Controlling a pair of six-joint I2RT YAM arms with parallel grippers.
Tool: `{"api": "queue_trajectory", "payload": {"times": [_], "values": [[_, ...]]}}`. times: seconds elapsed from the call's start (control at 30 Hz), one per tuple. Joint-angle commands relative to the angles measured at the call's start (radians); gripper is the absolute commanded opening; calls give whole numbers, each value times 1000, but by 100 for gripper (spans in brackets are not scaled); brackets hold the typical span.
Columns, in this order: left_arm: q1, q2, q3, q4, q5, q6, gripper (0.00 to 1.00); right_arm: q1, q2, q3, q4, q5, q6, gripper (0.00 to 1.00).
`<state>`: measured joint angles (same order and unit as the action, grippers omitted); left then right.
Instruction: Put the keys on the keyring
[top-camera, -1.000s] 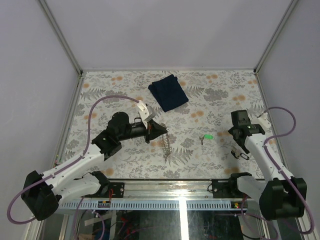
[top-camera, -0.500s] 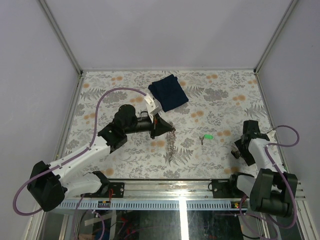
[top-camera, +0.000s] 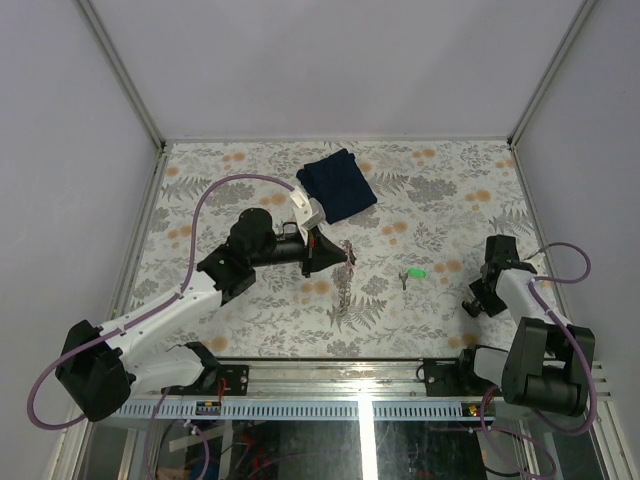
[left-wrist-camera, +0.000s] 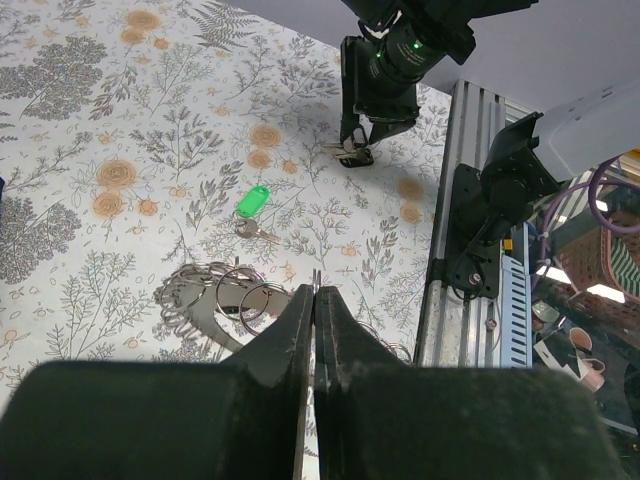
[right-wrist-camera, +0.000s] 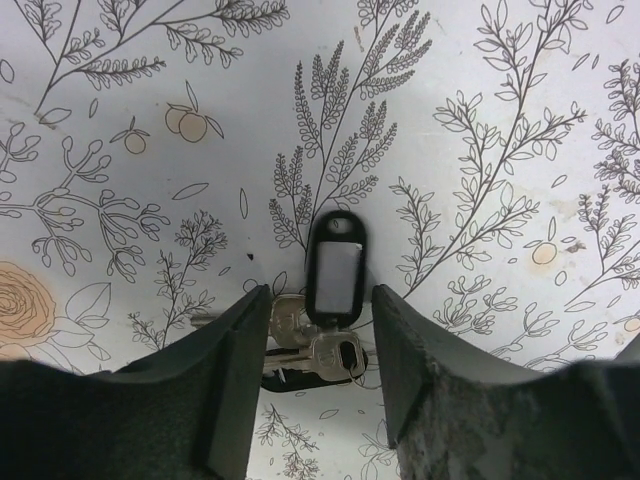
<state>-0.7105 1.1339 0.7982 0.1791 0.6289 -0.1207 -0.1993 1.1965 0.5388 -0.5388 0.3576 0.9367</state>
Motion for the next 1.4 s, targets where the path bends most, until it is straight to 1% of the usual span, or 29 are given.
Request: {"api": "queue_trajectory", "payload": {"times": [0.0,0.03,0.2,0.27,0.43,0.5,0.57,0.67,0.8,0.93,1.07,1.2,1.3,1.33,1.37], "values": [[2,-10,17,81,15,-1,0,-5,35,-17,46,-48,8,47],[2,-11,13,84,15,1,0,-5,35,-17,46,-54,8,46],[2,-33,-18,105,3,3,0,-5,39,-20,65,-89,-6,23],[2,-57,-39,118,-12,2,0,-4,46,-19,75,-107,-13,15],[2,-127,-103,139,-63,-9,0,-5,71,-5,90,-161,-40,8],[1,-160,-128,147,-87,-13,0,-4,74,-12,117,-220,-52,6],[1,-193,-149,146,-114,-16,0,-2,73,-26,166,-290,-68,0],[2,-240,-176,142,-146,-23,0,45,89,-16,187,-308,-65,0],[1,-277,-191,122,-162,-19,0,159,127,18,193,-289,-27,0],[2,-299,-191,79,-170,9,0,322,174,68,207,-285,40,0],[1,-314,-202,80,-181,15,0,483,228,143,206,-261,72,0],[2,-316,-206,86,-180,10,0,617,281,222,226,-295,46,0],[1,-318,-207,86,-186,7,0,681,296,268,247,-366,-36,0],[1,-322,-210,87,-187,7,0,684,286,273,253,-387,-70,3],[2,-325,-213,89,-193,7,0,685,268,279,246,-384,-99,11]]}}
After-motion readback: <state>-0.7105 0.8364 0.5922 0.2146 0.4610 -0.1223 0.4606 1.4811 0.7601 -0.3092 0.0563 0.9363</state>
